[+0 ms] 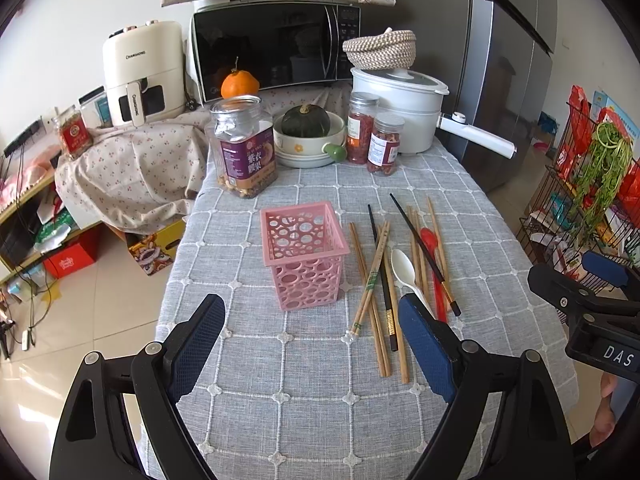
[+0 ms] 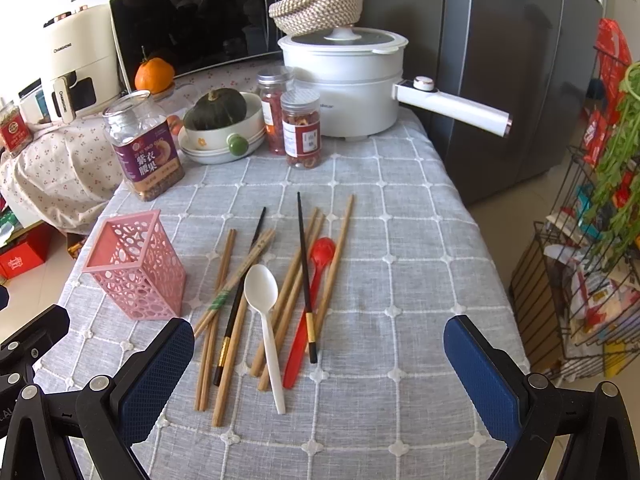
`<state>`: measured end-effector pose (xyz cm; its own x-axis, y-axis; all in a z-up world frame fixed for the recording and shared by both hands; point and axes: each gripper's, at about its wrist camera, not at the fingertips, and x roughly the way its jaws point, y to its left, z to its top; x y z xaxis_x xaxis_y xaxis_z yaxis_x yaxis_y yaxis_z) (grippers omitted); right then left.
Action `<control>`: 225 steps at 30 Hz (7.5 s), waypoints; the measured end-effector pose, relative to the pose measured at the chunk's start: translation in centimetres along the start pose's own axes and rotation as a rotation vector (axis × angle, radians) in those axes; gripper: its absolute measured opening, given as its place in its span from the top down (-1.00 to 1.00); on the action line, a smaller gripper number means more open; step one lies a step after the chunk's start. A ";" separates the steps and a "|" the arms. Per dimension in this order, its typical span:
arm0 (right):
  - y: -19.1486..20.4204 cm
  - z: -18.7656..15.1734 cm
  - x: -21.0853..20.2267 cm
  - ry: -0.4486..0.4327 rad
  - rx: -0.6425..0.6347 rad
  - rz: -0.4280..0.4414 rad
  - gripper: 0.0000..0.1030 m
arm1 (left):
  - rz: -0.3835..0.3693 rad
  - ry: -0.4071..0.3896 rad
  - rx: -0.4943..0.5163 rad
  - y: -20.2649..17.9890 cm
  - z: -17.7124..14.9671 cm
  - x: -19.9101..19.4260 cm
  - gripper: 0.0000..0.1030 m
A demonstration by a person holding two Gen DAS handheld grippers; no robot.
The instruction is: Organize utensils
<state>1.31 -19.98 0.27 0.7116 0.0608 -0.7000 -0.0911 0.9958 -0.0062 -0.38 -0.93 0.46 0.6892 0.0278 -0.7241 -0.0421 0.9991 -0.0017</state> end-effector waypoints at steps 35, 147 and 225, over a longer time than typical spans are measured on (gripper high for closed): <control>0.2 -0.2 0.2 0.004 0.004 0.004 -0.99 | -0.002 -0.007 0.003 -0.3 0.2 -0.3 -0.76; 4.0 3.0 22.5 0.468 -0.114 0.291 0.26 | -0.285 -0.088 -0.119 3.9 8.9 5.3 0.81; 9.1 8.6 8.9 -0.225 0.168 0.331 -0.30 | -0.082 0.107 -0.152 11.3 4.6 8.9 -0.46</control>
<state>12.83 -9.81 0.17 0.7988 0.3736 -0.4715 -0.2386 0.9162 0.3218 8.62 10.72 -2.78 0.6144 -0.0655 -0.7863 -0.1027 0.9814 -0.1620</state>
